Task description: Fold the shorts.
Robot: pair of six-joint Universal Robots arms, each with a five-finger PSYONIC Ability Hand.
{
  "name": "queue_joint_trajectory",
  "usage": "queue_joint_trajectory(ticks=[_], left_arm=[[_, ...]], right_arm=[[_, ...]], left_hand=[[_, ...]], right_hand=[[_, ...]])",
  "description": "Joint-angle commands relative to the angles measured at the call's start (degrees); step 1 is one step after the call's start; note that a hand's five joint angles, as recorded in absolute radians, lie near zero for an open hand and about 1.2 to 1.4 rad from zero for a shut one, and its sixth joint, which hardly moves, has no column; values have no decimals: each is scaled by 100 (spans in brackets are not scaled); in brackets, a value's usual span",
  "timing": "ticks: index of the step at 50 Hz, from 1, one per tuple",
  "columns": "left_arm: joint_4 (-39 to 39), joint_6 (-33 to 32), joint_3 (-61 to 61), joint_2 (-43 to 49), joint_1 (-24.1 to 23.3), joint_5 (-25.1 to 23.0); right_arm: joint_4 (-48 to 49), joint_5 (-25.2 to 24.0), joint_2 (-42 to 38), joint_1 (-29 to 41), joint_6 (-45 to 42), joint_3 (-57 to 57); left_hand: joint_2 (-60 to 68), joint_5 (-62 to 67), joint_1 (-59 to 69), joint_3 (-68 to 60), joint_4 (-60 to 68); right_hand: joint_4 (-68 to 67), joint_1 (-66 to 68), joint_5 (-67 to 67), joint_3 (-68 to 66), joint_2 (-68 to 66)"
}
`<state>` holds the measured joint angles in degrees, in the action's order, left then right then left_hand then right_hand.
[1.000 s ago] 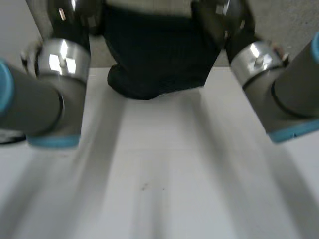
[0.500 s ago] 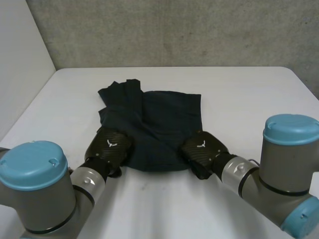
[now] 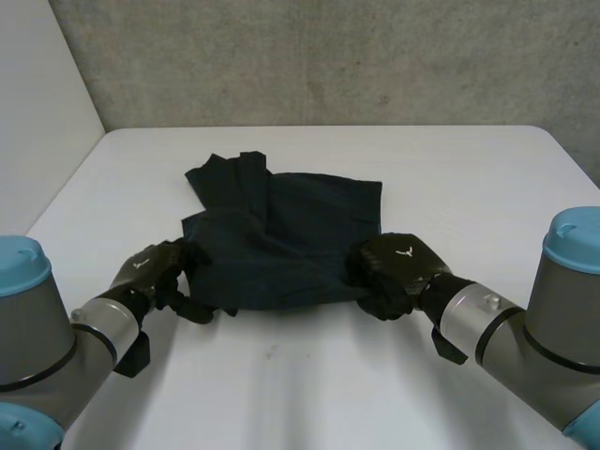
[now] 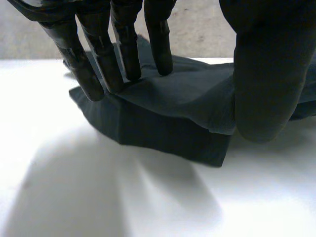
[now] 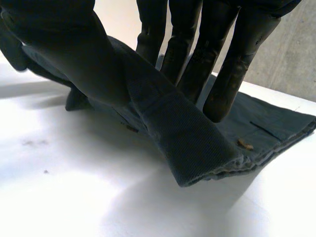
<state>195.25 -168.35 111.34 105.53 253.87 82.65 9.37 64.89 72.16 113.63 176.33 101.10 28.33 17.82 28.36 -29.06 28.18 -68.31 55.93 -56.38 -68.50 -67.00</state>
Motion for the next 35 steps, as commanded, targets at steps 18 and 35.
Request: queue_joint_trajectory(ticks=[18,35], left_arm=[[57,760,-719,354,-628,234],[197,751,-1553,784,-1726,2123]], right_arm=[[21,-20,676,36,727,-116],[-58,76,922,142,1060,-740]], left_hand=[[140,191,137,-66,155],[174,225,170,-100,189]], right_hand=[[-1169,2407,-1362,-1150,-1300],[-1169,2407,-1362,-1150,-1300]])
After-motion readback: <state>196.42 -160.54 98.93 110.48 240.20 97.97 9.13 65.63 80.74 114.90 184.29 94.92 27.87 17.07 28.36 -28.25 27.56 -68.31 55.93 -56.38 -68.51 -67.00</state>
